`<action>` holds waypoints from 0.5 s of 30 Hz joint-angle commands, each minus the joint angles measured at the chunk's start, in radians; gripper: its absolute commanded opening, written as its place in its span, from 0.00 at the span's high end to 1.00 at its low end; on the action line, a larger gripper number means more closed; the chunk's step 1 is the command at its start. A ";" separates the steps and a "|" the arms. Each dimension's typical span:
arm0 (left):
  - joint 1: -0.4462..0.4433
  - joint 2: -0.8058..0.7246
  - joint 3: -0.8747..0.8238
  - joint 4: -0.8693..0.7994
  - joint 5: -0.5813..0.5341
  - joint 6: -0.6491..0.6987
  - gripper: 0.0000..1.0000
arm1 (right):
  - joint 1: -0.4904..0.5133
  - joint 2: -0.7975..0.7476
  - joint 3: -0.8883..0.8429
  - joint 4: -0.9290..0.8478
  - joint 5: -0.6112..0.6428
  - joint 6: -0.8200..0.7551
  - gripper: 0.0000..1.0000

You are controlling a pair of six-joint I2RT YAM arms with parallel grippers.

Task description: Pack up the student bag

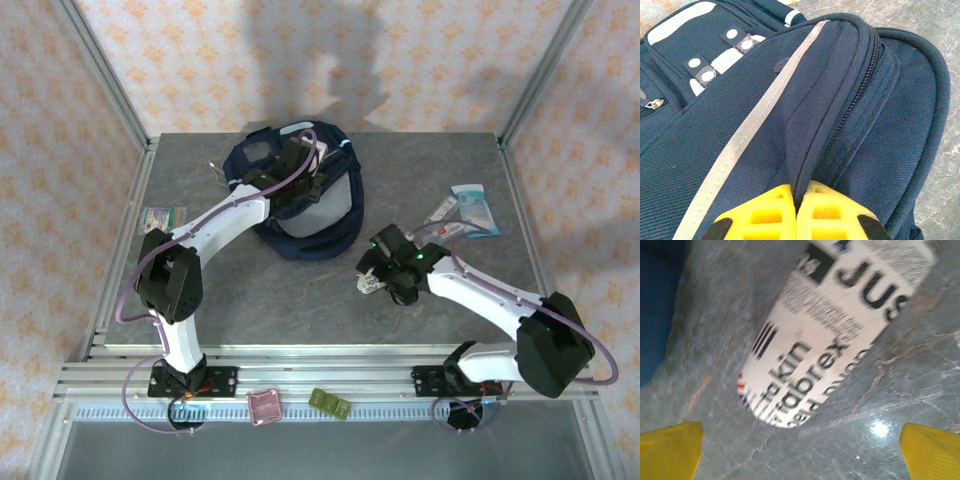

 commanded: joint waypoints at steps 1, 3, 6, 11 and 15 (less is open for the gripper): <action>0.012 -0.034 0.000 0.080 0.008 -0.027 1.00 | -0.037 0.009 -0.017 0.081 -0.092 0.122 0.00; 0.011 -0.032 0.002 0.078 0.008 -0.028 1.00 | -0.037 0.056 0.016 0.092 -0.104 0.135 0.00; 0.011 -0.032 0.000 0.081 0.007 -0.028 1.00 | -0.037 0.135 0.063 0.095 -0.143 0.144 0.00; 0.011 -0.035 -0.009 0.088 0.003 -0.025 1.00 | -0.038 0.278 0.117 0.028 -0.125 0.196 0.00; 0.011 -0.032 -0.008 0.091 0.012 -0.029 1.00 | -0.041 0.390 0.144 0.003 -0.142 0.195 0.03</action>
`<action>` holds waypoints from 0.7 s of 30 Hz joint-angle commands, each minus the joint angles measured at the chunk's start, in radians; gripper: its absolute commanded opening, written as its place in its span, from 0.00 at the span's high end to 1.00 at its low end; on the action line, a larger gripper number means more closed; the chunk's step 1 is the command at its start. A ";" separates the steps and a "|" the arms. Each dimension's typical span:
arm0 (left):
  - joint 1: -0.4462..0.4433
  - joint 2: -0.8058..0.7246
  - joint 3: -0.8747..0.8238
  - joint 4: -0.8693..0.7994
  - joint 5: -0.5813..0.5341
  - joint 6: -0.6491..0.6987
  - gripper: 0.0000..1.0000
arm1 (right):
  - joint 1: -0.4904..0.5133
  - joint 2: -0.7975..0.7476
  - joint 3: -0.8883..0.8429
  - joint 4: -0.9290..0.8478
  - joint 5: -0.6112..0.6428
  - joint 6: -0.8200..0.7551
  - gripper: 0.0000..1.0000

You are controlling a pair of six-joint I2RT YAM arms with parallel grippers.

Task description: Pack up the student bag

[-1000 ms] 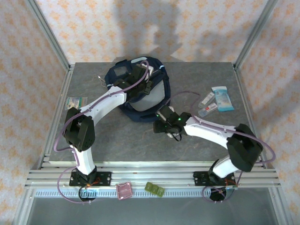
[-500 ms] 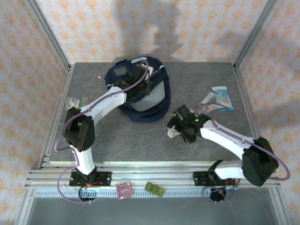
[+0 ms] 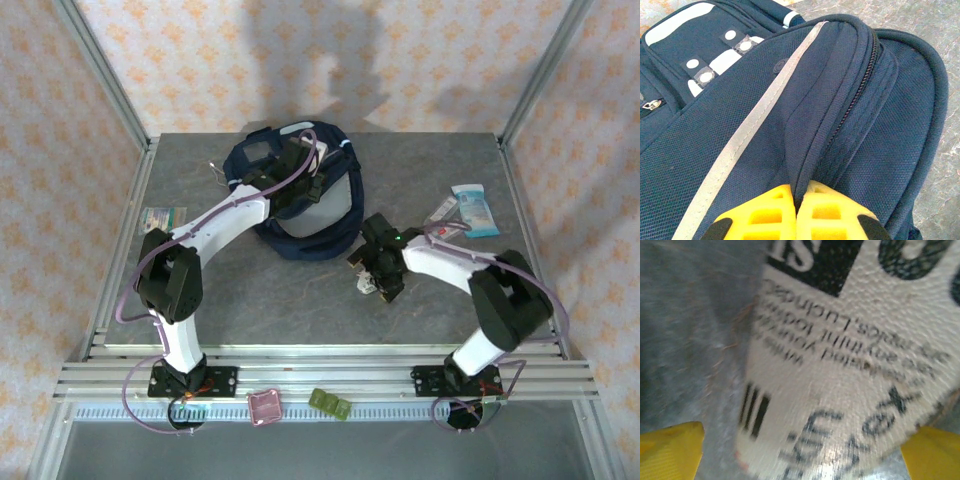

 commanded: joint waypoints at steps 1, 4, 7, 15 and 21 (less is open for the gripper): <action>0.011 -0.032 0.003 0.072 0.006 -0.030 1.00 | -0.003 0.059 0.015 -0.049 0.004 0.033 0.04; 0.011 -0.035 0.003 0.072 0.005 -0.030 1.00 | -0.004 0.055 -0.001 -0.035 0.027 0.024 0.19; 0.011 -0.040 0.001 0.072 0.005 -0.027 1.00 | -0.004 0.006 -0.011 -0.071 0.095 -0.002 0.34; 0.011 -0.046 -0.004 0.087 -0.003 -0.031 1.00 | -0.004 -0.152 -0.046 -0.145 0.303 -0.285 0.63; 0.017 -0.069 0.028 0.086 -0.053 -0.016 1.00 | 0.002 -0.276 0.033 -0.040 0.249 -0.638 0.63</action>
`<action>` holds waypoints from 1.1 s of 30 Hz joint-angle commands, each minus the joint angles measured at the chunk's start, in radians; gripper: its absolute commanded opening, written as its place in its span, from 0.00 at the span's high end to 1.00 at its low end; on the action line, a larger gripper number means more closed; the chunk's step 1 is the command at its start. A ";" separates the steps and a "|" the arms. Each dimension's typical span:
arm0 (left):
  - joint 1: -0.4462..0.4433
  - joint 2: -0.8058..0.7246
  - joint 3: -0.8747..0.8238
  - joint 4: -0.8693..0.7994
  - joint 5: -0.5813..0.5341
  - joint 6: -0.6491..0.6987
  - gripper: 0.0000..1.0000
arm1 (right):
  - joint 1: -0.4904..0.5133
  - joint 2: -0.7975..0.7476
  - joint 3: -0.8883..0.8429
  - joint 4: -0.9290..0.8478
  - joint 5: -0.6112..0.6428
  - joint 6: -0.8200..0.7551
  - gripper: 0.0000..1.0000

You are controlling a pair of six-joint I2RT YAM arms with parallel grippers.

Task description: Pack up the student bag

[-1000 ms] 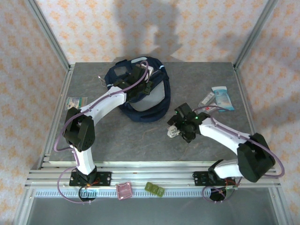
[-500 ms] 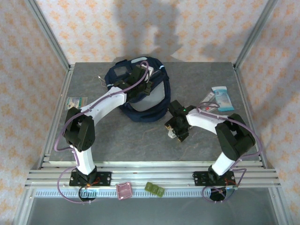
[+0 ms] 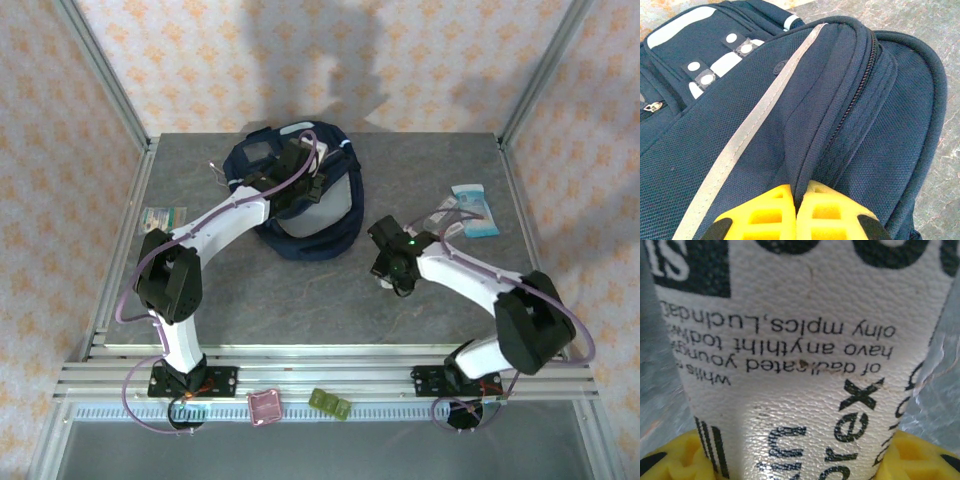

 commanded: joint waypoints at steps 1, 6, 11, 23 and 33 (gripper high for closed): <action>0.019 -0.062 0.050 0.056 -0.050 -0.014 1.00 | 0.008 -0.051 0.098 0.075 -0.003 -0.280 0.63; 0.038 -0.081 0.073 0.043 -0.096 -0.011 1.00 | 0.030 0.067 0.242 0.146 -0.141 -0.445 0.63; 0.050 -0.101 0.092 0.033 -0.108 -0.014 1.00 | 0.037 0.273 0.432 0.165 -0.238 -0.535 0.63; 0.057 -0.107 0.109 0.014 -0.098 -0.018 1.00 | -0.010 0.693 0.905 0.054 -0.150 -0.578 0.36; 0.058 -0.106 0.077 0.026 -0.074 -0.035 1.00 | -0.012 0.597 0.782 0.102 -0.125 -0.546 0.20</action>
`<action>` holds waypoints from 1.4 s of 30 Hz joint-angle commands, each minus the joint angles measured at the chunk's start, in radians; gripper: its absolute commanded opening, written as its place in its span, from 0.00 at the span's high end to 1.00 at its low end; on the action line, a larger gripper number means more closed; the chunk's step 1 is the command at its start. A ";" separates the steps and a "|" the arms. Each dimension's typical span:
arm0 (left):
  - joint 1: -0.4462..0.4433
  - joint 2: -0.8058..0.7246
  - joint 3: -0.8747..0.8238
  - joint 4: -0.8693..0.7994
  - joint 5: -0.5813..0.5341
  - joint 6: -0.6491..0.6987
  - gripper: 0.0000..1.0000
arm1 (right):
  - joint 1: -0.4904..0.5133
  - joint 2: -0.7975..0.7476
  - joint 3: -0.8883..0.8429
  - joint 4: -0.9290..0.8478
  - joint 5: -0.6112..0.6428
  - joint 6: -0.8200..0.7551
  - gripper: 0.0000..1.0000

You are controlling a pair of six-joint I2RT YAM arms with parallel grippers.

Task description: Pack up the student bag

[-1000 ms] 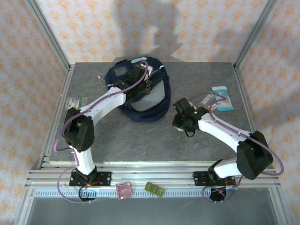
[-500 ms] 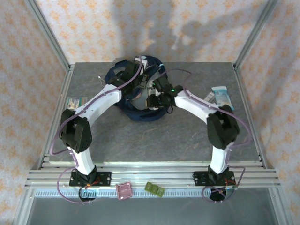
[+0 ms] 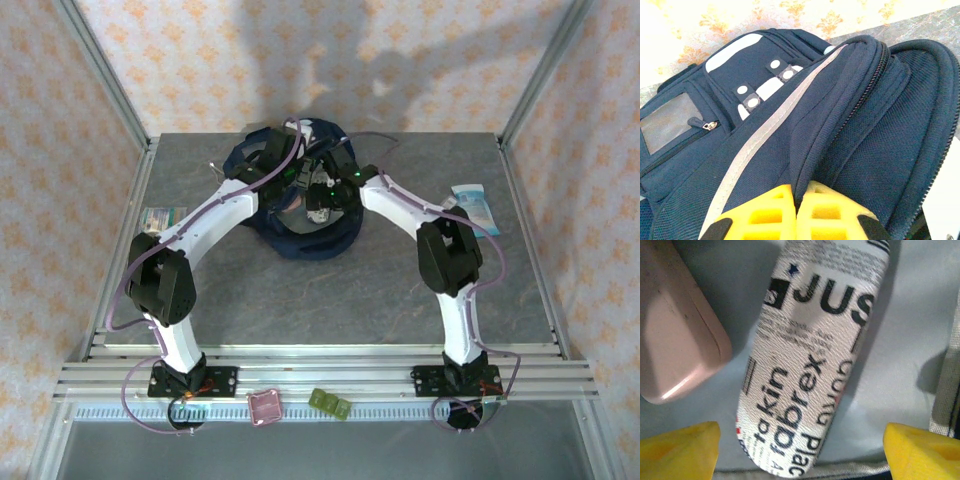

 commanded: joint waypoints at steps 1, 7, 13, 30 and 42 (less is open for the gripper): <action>0.006 -0.074 0.016 0.060 -0.011 -0.026 1.00 | 0.005 -0.124 -0.102 0.030 0.012 0.025 0.24; 0.006 -0.075 0.002 0.069 0.000 -0.033 1.00 | 0.005 -0.244 -0.371 0.233 -0.138 0.133 0.64; 0.005 -0.072 0.002 0.072 0.015 -0.046 1.00 | 0.007 -0.176 -0.456 0.385 -0.272 0.221 0.87; -0.058 -0.126 -0.125 0.108 0.090 -0.139 1.00 | -0.096 -0.048 -0.426 0.799 -0.193 0.615 0.98; -0.103 -0.097 -0.209 0.167 0.188 -0.240 1.00 | -0.118 -0.106 -0.557 1.039 -0.424 0.575 0.88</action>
